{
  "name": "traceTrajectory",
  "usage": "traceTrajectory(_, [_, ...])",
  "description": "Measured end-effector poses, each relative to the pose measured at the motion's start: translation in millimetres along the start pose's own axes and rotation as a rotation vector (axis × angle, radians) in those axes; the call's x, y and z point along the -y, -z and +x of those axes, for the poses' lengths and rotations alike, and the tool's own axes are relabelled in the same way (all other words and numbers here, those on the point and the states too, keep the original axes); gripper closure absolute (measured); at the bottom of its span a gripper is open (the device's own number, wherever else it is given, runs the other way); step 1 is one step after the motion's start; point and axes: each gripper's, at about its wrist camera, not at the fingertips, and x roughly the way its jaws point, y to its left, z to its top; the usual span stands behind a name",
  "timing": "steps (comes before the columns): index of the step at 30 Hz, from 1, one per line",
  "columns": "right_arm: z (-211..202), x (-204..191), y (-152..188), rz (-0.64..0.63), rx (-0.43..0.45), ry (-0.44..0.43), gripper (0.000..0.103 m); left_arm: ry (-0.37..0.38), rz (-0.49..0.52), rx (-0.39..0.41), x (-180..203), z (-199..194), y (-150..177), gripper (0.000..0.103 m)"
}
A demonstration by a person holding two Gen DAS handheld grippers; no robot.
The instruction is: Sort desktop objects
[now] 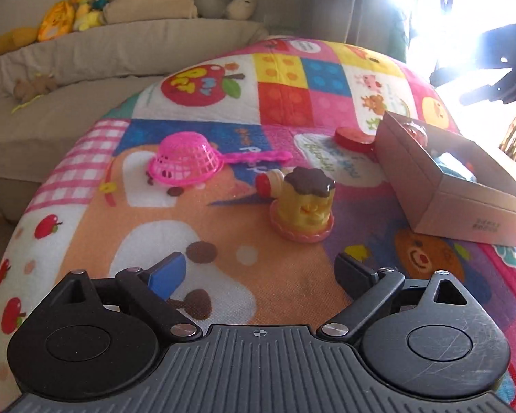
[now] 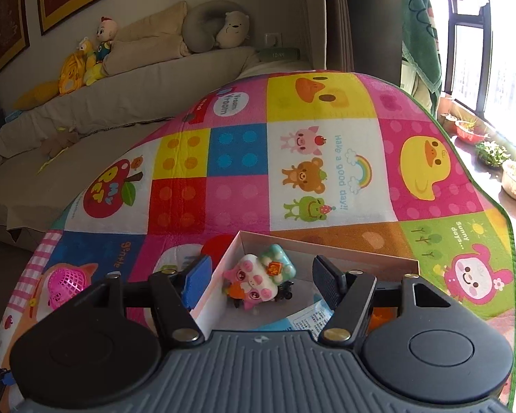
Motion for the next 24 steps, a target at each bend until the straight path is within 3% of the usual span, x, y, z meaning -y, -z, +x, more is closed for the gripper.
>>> traceTrajectory(4, [33.1,-33.9,-32.2,-0.012,-0.086,-0.082,0.024,0.038,-0.072,0.006,-11.7,-0.7,1.3,0.003])
traceTrajectory(9, [117.6,-71.5,-55.4,-0.045,-0.231,-0.058,0.024,0.043,-0.113,0.006,-17.1,-1.5,2.9,0.003])
traceTrajectory(13, [188.4,-78.0,-53.4,-0.068,-0.327,0.087,0.026,0.052,-0.109,0.016,-16.8,-2.4,3.7,0.003])
traceTrajectory(15, [209.1,-72.3,-51.6,-0.059,-0.358,0.136,0.032,0.060,-0.124,0.013,-18.9,-2.0,3.4,0.003])
traceTrajectory(17, [218.7,-65.2,-49.5,-0.030,-0.371,0.159,0.044,0.069,-0.143,0.008,-21.7,-1.1,3.2,0.003])
traceTrajectory(21, [216.4,-69.1,-44.4,-0.051,-0.381,0.149,0.049,0.075,-0.147,0.009,-22.6,-0.9,2.9,0.002])
traceTrajectory(24, [200.5,-81.9,-35.0,-0.093,-0.391,0.084,0.055,0.072,-0.145,0.007,-21.6,-1.2,3.2,0.002])
